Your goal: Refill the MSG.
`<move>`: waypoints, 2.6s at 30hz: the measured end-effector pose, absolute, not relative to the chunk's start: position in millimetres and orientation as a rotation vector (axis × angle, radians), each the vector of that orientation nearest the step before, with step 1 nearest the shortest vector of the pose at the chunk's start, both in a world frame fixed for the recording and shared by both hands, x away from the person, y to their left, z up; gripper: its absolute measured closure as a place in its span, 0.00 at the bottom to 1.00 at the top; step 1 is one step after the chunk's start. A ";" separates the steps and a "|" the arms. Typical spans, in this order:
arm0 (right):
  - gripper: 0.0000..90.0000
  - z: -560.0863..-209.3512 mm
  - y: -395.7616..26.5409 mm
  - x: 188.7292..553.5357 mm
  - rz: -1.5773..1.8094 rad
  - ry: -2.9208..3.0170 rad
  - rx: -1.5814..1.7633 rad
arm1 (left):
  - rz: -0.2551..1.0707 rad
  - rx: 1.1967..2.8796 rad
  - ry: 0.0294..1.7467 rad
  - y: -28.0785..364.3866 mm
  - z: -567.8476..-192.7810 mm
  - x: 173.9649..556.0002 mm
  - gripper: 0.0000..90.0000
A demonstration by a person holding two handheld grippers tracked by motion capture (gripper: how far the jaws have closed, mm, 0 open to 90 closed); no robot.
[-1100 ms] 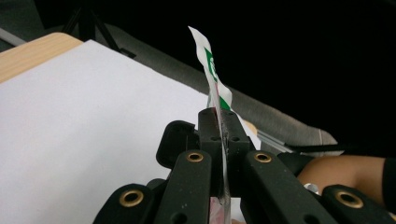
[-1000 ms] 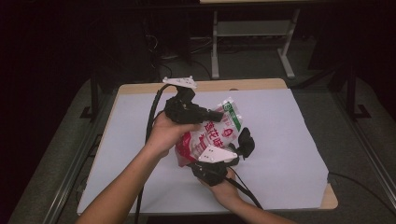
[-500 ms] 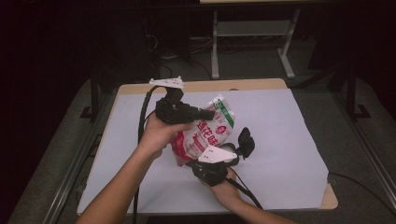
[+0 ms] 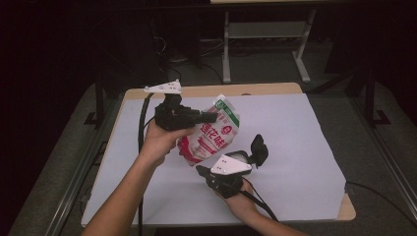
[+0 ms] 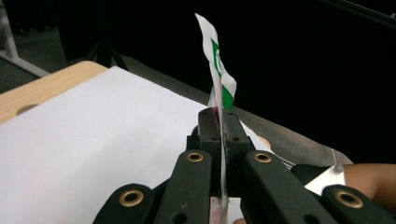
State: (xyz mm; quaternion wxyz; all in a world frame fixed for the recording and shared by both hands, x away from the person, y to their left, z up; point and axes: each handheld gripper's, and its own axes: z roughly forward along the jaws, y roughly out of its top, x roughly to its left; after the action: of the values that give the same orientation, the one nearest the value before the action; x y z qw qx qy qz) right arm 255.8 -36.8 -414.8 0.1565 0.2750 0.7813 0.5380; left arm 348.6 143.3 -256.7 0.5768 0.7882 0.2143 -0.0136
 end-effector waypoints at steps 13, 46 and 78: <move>1.00 -408.7 -64.5 249.4 1.566 2.323 0.705 | 0.060 1.827 0.530 156.9 -274.6 359.5 1.00; 1.00 -405.8 -96.7 266.1 1.636 2.374 0.725 | 0.202 1.799 0.700 234.6 -329.1 358.2 1.00; 1.00 -409.9 -93.4 269.6 1.614 2.386 0.731 | 0.215 1.987 0.833 303.5 -374.2 321.2 0.93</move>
State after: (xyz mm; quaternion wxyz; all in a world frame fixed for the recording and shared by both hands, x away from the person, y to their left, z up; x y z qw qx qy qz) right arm 269.6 -93.4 -409.9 0.0849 0.2450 0.7999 0.5412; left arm 321.2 303.5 -374.2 0.4690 0.8106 0.3396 0.0875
